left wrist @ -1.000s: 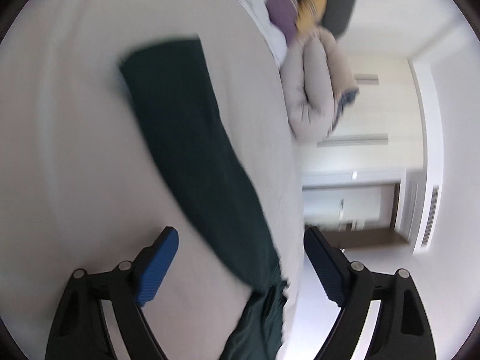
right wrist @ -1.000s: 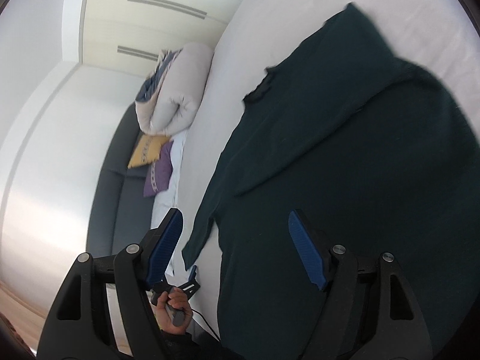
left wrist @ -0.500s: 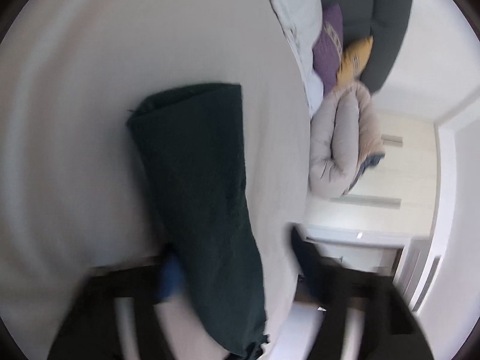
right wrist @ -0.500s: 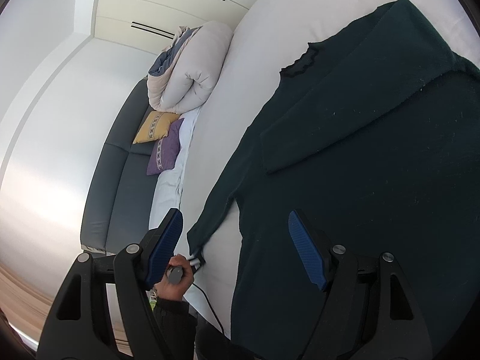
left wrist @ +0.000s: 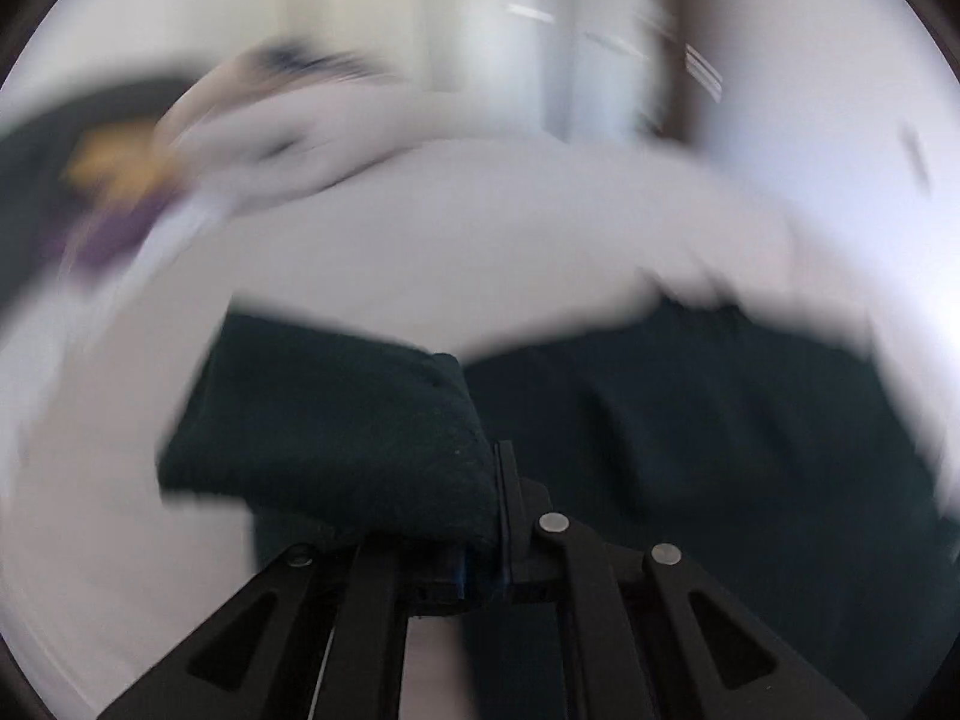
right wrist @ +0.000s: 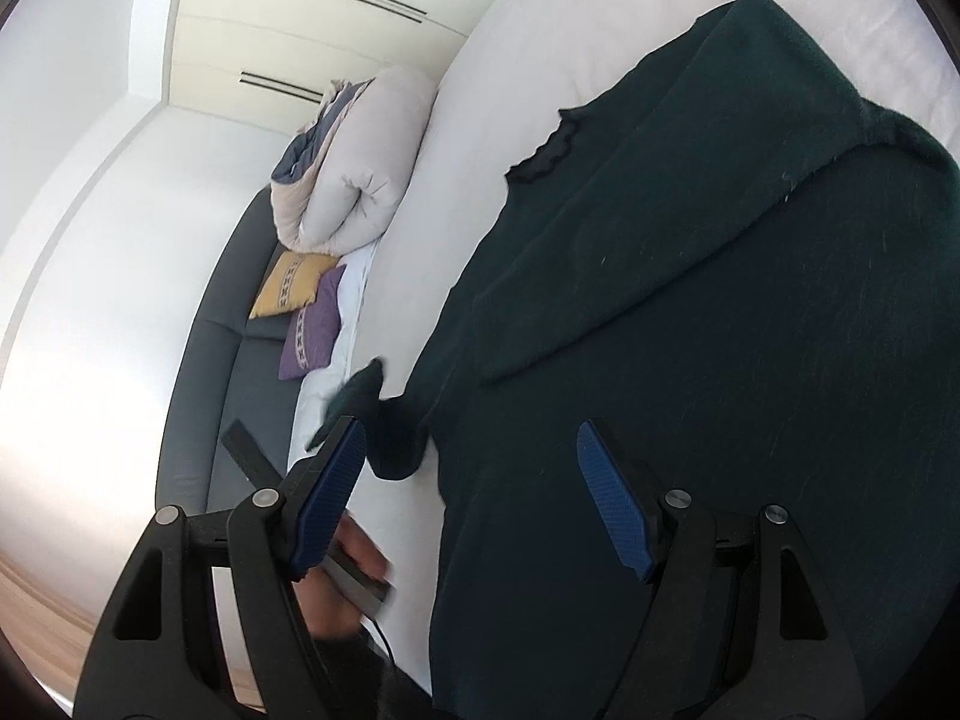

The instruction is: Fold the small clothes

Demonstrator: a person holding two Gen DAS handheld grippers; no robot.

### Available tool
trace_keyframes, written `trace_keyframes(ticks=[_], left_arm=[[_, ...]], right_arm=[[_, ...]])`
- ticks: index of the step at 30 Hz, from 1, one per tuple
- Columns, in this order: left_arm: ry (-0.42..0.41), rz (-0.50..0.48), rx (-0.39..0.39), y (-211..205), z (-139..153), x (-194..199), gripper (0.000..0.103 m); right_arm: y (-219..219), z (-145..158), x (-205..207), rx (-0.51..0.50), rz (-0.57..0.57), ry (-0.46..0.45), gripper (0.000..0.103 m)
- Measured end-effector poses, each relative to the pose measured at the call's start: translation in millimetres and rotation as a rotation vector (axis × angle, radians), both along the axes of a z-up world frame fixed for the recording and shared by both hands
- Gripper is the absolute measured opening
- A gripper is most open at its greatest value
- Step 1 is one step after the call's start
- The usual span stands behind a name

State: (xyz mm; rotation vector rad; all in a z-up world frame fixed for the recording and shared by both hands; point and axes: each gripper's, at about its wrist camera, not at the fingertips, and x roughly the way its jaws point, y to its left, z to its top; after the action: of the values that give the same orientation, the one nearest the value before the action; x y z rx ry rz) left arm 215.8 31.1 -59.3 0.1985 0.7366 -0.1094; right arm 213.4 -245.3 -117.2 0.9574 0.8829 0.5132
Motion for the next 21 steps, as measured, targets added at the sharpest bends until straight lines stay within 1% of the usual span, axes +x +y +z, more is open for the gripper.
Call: trace_keyframes(ticks=[1, 2, 3, 4, 5, 6, 8, 10, 11, 12, 13, 14, 16, 19, 21], left_arm=[[0.017, -0.036, 0.065, -18, -12, 2, 0.007], [0.045, -0.073, 0.128, -39, -31, -1, 0.007], [0.071, -0.093, 0.175, -54, -49, 0, 0.008], [0.073, -0.089, 0.231, -61, -63, -1, 0.008], [0.062, -0.087, 0.246, -62, -66, -4, 0.009], [0.05, -0.084, 0.245, -61, -63, -5, 0.011], [0.06, -0.085, 0.199, -54, -57, -2, 0.026], [0.063, -0.071, 0.16, -43, -54, -6, 0.064], [0.06, -0.059, 0.122, -34, -52, -10, 0.07], [0.063, -0.049, 0.059, -21, -49, -13, 0.077], [0.07, -0.043, 0.031, -16, -50, -11, 0.081], [0.085, -0.023, -0.006, -5, -49, -12, 0.082], [0.11, -0.009, -0.056, 1, -49, -15, 0.082], [0.12, -0.002, -0.103, 3, -55, -21, 0.082], [0.117, 0.002, -0.121, 3, -56, -25, 0.082]], right_arm=[[-1, -2, 5, -0.009, -0.004, 0.007, 0.073], [-1, -4, 9, -0.021, -0.009, 0.015, 0.073], [-2, -7, 13, -0.03, -0.011, 0.022, 0.073], [-2, -9, 18, -0.034, -0.007, 0.029, 0.073], [0, -11, 21, -0.036, -0.003, 0.035, 0.073], [1, -13, 25, -0.042, 0.001, 0.043, 0.073], [6, -18, 35, -0.052, 0.024, 0.053, 0.073], [16, -22, 47, -0.058, 0.044, 0.064, 0.073], [23, -24, 55, -0.057, 0.065, 0.071, 0.073], [31, -27, 61, -0.056, 0.075, 0.083, 0.073], [39, -31, 70, -0.052, 0.093, 0.107, 0.073], [49, -36, 79, -0.048, 0.118, 0.135, 0.073], [66, -48, 93, -0.052, 0.142, 0.187, 0.073], [91, -68, 111, -0.051, 0.171, 0.263, 0.072], [109, -77, 119, -0.075, 0.203, 0.289, 0.069]])
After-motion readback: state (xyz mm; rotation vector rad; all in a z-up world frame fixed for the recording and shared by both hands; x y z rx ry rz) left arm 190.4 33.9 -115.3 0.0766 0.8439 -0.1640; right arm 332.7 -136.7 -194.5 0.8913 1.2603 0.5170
